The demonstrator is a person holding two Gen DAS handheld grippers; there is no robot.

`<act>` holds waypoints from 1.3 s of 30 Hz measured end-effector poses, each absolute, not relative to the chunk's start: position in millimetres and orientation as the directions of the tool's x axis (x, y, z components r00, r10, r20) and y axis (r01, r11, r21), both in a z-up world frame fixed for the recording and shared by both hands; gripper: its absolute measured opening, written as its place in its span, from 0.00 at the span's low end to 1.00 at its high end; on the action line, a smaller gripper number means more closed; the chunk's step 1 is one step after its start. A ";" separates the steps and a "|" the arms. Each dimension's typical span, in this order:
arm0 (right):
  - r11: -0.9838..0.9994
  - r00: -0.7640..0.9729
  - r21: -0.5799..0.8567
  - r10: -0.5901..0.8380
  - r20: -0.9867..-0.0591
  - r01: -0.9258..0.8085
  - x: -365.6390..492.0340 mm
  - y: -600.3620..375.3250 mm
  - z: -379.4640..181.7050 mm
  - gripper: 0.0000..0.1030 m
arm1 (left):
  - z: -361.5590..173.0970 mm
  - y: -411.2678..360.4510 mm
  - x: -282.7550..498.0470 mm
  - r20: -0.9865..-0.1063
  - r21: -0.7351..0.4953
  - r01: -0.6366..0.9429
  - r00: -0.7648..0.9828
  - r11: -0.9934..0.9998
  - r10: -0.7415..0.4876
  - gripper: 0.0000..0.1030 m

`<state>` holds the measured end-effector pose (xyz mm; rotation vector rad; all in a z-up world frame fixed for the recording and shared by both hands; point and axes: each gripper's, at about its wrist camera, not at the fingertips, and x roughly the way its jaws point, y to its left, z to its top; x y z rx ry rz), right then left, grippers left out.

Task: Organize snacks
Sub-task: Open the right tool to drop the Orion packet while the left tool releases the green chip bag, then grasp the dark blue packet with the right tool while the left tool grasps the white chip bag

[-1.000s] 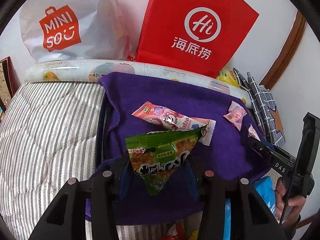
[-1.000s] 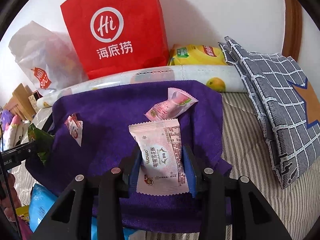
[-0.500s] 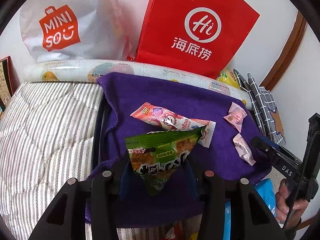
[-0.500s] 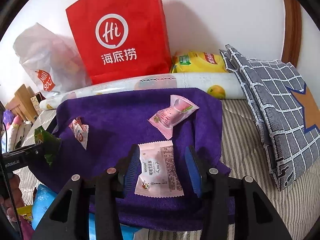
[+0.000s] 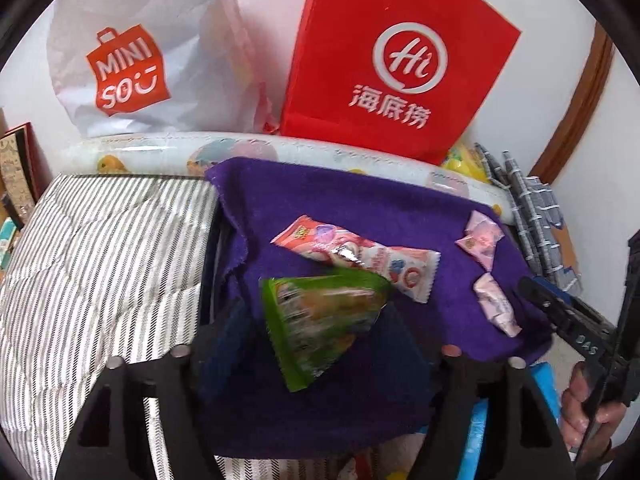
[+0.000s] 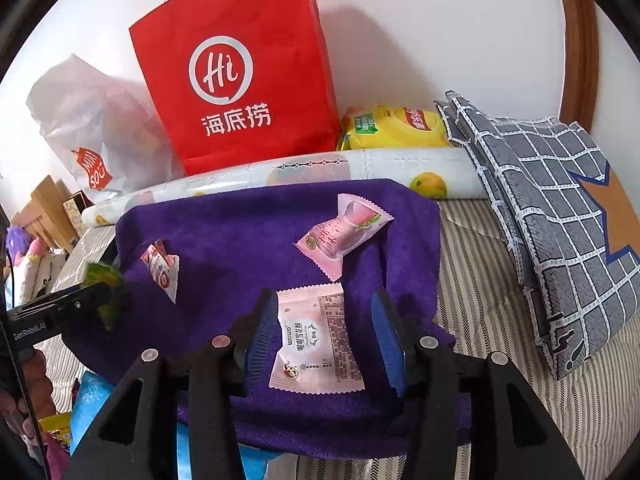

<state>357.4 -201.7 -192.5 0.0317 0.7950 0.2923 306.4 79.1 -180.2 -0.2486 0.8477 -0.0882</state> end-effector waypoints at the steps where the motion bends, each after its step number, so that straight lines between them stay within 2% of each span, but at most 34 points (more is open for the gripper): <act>1: 0.959 0.663 0.137 0.271 -0.698 -0.248 356.9 -201.7 -192.5 0.48 | -178.0 79.4 304.8 -0.721 -0.266 -0.016 0.667 0.964 -0.188 0.71; 7: 0.964 0.661 0.126 0.252 -0.707 -0.232 356.2 -201.4 -192.4 0.62 | -170.8 81.7 301.2 -0.702 -0.277 -0.025 0.688 0.961 -0.185 0.74; 15: 0.968 0.697 0.143 0.249 -0.672 -0.207 341.8 -210.0 -170.2 0.62 | -157.4 74.4 290.9 -0.654 -0.290 0.035 0.723 0.957 -0.224 0.74; 22: 0.982 0.739 0.073 0.179 -0.650 -0.173 294.8 -222.4 -145.7 0.62 | -140.1 71.8 279.6 -0.628 -0.326 0.082 0.726 0.942 -0.280 0.73; 26: 0.987 0.747 0.095 0.162 -0.645 -0.133 262.8 -231.1 -135.3 0.62 | -131.8 69.7 272.9 -0.624 -0.316 0.098 0.728 0.944 -0.284 0.73; 31: 0.984 0.700 0.131 0.178 -0.691 -0.121 229.6 -233.5 -137.3 0.62 | -120.1 70.7 265.5 -0.612 -0.369 0.126 0.713 0.921 -0.342 0.74; 35: 0.988 0.687 0.091 0.151 -0.711 -0.123 202.1 -227.9 -145.7 0.62 | -109.8 73.5 240.6 -0.596 -0.369 0.133 0.726 0.920 -0.344 0.78; 39: 0.981 0.647 0.125 0.192 -0.738 -0.148 179.8 -222.9 -163.7 0.62 | -106.9 80.0 211.4 -0.604 -0.340 0.127 0.730 0.932 -0.320 0.80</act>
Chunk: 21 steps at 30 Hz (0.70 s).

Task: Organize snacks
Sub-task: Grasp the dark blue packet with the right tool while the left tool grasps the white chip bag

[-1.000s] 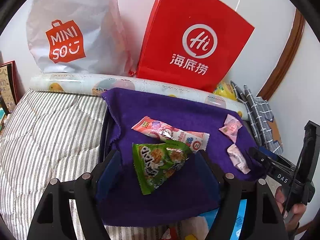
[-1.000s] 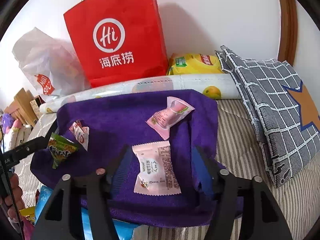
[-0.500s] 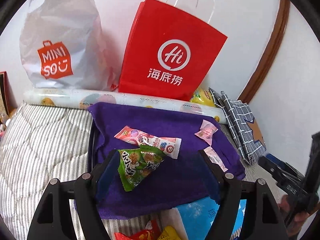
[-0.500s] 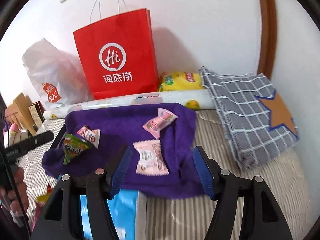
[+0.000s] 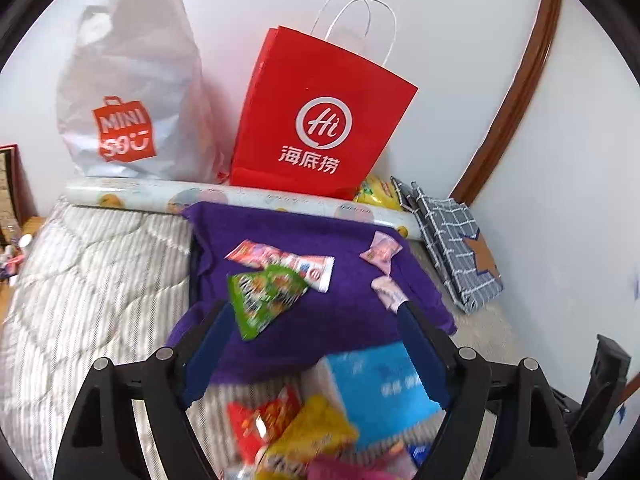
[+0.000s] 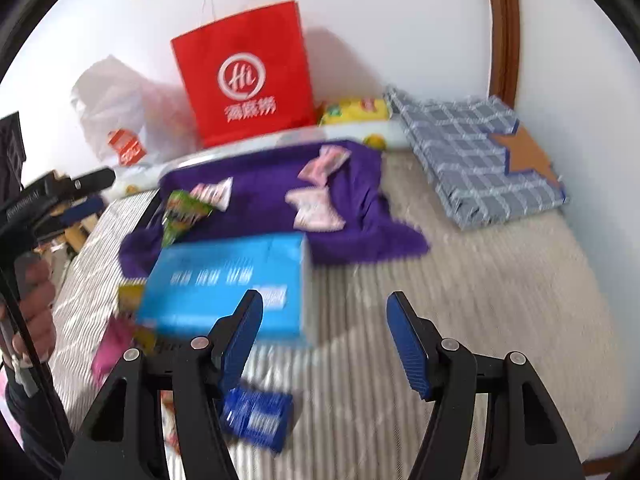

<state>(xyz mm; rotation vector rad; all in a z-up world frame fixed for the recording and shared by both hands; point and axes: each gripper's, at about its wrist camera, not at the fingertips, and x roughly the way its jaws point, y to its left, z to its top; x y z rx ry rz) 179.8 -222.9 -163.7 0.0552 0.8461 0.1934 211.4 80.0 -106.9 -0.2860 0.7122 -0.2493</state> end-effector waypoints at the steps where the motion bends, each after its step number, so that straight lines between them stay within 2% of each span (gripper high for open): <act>1: 0.979 0.629 0.128 0.200 -0.751 -0.158 174.6 -219.0 -171.3 0.62 | -107.2 82.1 206.9 -0.605 -0.338 0.124 0.731 0.933 -0.316 0.80; 10: 0.967 0.530 0.155 0.240 -0.813 -0.200 150.3 -191.7 -213.9 0.62 | -121.5 110.5 154.1 -0.602 -0.346 0.101 0.738 0.933 -0.304 0.80; 20: 0.972 0.510 0.131 0.216 -0.833 -0.196 157.9 -175.9 -229.3 0.62 | -146.3 122.6 136.5 -0.672 -0.328 0.069 0.684 0.942 -0.284 0.80; 21: 0.973 0.515 0.118 0.206 -0.832 -0.198 157.9 -175.6 -228.9 0.59 | -147.6 122.9 135.4 -0.678 -0.321 0.063 0.681 0.945 -0.276 0.80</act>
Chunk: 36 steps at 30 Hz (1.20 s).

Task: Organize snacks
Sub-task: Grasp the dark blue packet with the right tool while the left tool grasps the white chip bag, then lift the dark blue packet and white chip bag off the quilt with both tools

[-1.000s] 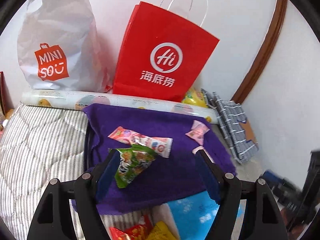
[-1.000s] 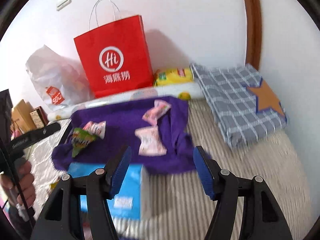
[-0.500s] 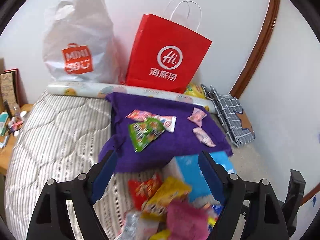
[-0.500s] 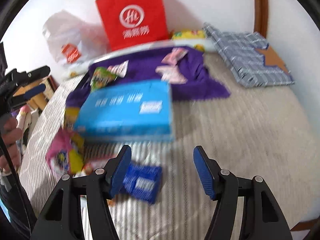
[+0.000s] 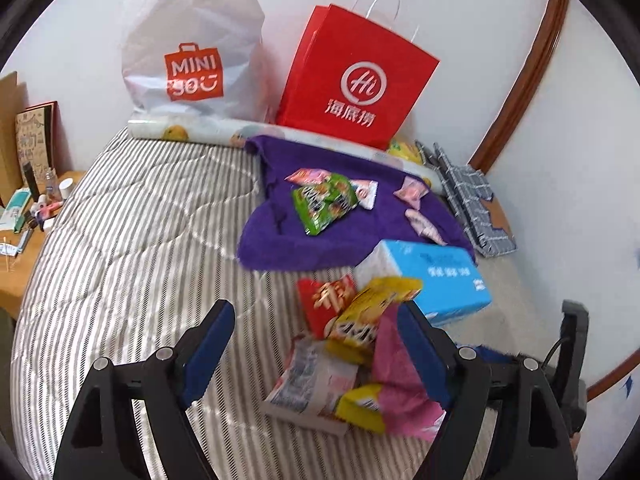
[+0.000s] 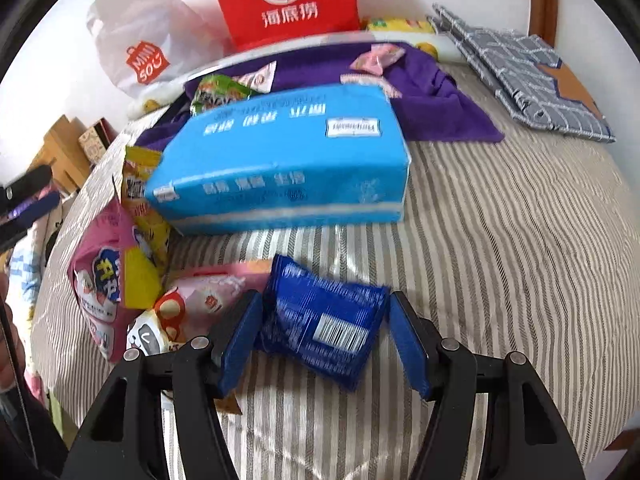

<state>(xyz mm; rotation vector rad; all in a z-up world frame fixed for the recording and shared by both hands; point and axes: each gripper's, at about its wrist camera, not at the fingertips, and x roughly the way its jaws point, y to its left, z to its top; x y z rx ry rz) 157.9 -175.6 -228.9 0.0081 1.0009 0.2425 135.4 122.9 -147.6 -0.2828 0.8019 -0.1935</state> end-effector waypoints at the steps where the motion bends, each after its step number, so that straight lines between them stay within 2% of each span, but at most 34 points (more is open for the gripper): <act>1: 0.974 0.524 0.108 0.199 -0.828 -0.199 157.3 -176.0 -228.3 0.53 | -149.7 123.7 134.6 -0.688 -0.314 0.054 0.675 0.948 -0.266 0.80; 5: 0.978 0.542 0.085 0.177 -0.821 -0.191 156.3 -186.6 -226.8 0.46 | -160.2 126.0 130.9 -0.720 -0.287 0.031 0.652 0.958 -0.237 0.80; 16: 0.991 0.606 0.073 0.124 -0.786 -0.109 167.4 -237.0 -220.4 0.46 | -184.1 113.0 130.3 -0.784 -0.210 0.054 0.587 0.976 -0.201 0.80; 24: 0.986 0.595 0.078 0.152 -0.789 -0.148 183.7 -240.4 -230.8 0.47 | -206.7 79.8 139.1 -0.842 -0.119 0.140 0.510 0.983 -0.175 0.80; 27: 0.980 0.595 0.057 0.161 -0.787 -0.190 185.5 -237.6 -230.4 0.50 | -211.6 70.3 138.1 -0.845 -0.045 0.152 0.522 0.987 -0.119 0.79; 29: 0.978 0.596 0.046 0.159 -0.787 -0.201 184.5 -237.8 -229.4 0.55 | -212.7 67.2 136.8 -0.845 -0.015 0.148 0.527 0.989 -0.092 0.75; 30: 0.979 0.597 0.045 0.158 -0.786 -0.200 183.9 -238.9 -229.3 0.57 | -211.5 67.8 136.1 -0.840 -0.005 0.139 0.536 0.990 -0.079 0.64; 31: 0.979 0.596 0.048 0.158 -0.787 -0.196 183.2 -240.5 -229.4 0.58 | -209.8 69.5 133.5 -0.836 0.005 0.134 0.545 0.991 -0.070 0.59; 36: 0.981 0.590 0.085 0.173 -0.788 -0.174 175.3 -249.1 -231.3 0.63 | -208.2 87.6 128.6 -0.823 0.023 0.054 0.568 0.998 -0.012 0.59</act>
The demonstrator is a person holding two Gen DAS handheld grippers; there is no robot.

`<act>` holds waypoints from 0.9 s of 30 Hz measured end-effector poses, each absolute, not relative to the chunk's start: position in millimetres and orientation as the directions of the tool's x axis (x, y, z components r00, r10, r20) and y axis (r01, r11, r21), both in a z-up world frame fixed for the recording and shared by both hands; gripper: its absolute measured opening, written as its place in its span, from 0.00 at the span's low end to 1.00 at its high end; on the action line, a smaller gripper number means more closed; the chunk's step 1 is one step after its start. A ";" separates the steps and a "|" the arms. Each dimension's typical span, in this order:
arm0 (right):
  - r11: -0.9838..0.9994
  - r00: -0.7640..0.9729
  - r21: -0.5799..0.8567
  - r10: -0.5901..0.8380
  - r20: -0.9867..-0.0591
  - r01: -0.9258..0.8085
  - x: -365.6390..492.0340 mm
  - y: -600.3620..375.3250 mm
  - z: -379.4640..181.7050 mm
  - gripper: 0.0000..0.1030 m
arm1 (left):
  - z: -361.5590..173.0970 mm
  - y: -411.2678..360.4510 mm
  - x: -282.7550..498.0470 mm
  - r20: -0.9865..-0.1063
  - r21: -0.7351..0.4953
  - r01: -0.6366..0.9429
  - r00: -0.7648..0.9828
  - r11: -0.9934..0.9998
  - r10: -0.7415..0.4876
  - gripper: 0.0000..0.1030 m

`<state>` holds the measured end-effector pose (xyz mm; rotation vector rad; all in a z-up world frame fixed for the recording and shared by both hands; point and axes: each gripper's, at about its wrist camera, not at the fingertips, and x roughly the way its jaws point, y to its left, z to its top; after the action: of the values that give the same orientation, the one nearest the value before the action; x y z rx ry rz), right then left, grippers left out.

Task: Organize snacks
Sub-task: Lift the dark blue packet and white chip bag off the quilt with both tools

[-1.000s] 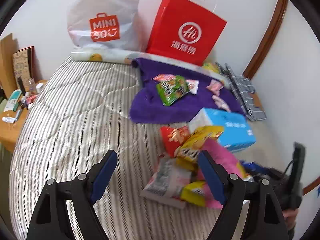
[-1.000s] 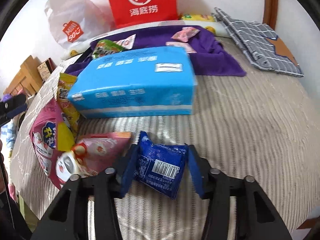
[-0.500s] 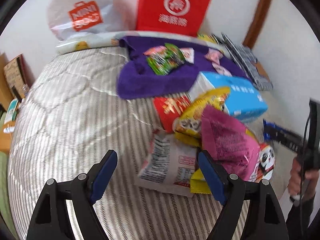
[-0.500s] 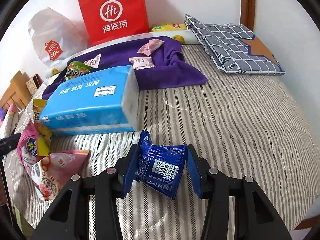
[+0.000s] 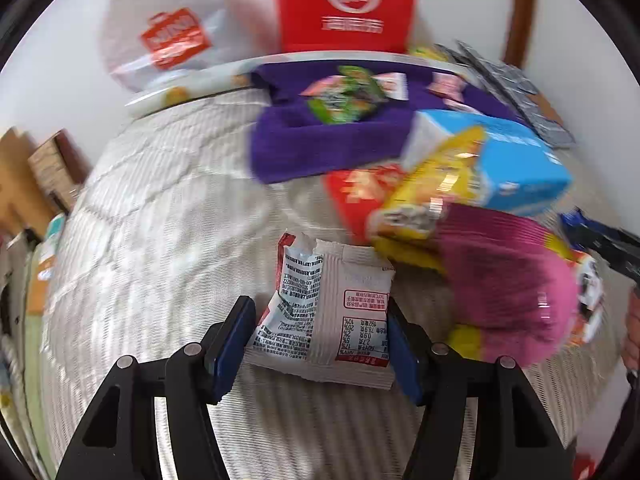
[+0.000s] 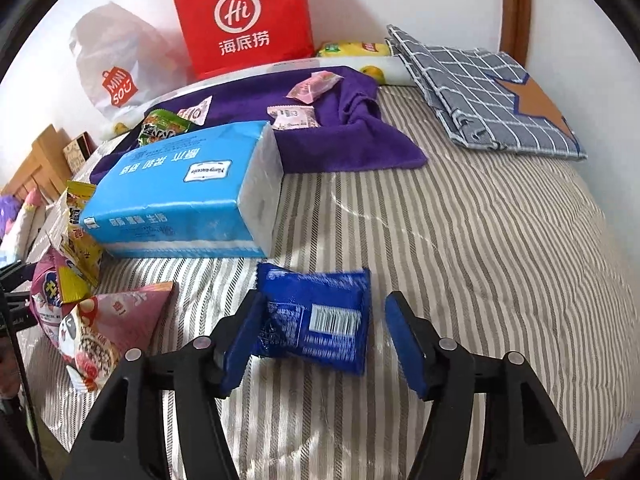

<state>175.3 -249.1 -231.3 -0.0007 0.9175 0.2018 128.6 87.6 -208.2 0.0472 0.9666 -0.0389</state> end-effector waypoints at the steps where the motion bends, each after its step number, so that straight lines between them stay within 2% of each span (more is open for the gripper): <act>1: 0.981 0.587 0.093 0.178 -0.790 -0.172 174.0 -249.2 -232.8 0.65 | -209.2 92.1 128.9 -0.822 0.023 0.027 0.570 0.999 0.004 0.59; 4: 0.982 0.598 0.068 0.162 -0.785 -0.176 169.9 -245.0 -235.3 0.65 | -210.3 107.3 131.6 -0.811 -0.007 -0.060 0.585 0.998 0.029 0.59; 9: 0.985 0.616 0.013 0.117 -0.779 -0.171 169.4 -236.9 -237.5 0.64 | -213.6 108.4 141.7 -0.800 0.014 -0.089 0.597 0.996 0.065 0.59; 12: 0.988 0.623 -0.001 0.097 -0.776 -0.155 171.8 -235.8 -235.5 0.53 | -216.2 108.4 146.8 -0.791 0.018 -0.105 0.607 0.994 0.079 0.60; 13: 0.986 0.626 -0.006 0.100 -0.774 -0.165 173.1 -234.7 -235.2 0.53 | -217.1 108.8 148.6 -0.786 0.018 -0.117 0.612 0.993 0.086 0.60; 21: 0.982 0.652 -0.062 0.069 -0.755 -0.176 184.5 -234.2 -235.8 0.51 | -218.7 109.7 147.5 -0.777 0.010 -0.140 0.622 0.990 0.096 0.60; 27: 0.982 0.658 -0.052 0.080 -0.749 -0.179 186.0 -235.3 -236.9 0.50 | -220.0 109.8 147.8 -0.779 0.011 -0.144 0.620 0.990 0.099 0.62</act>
<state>186.0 -235.3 -236.9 -0.1256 0.8411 0.1473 147.8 109.8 -220.0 -0.0542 0.8918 0.1395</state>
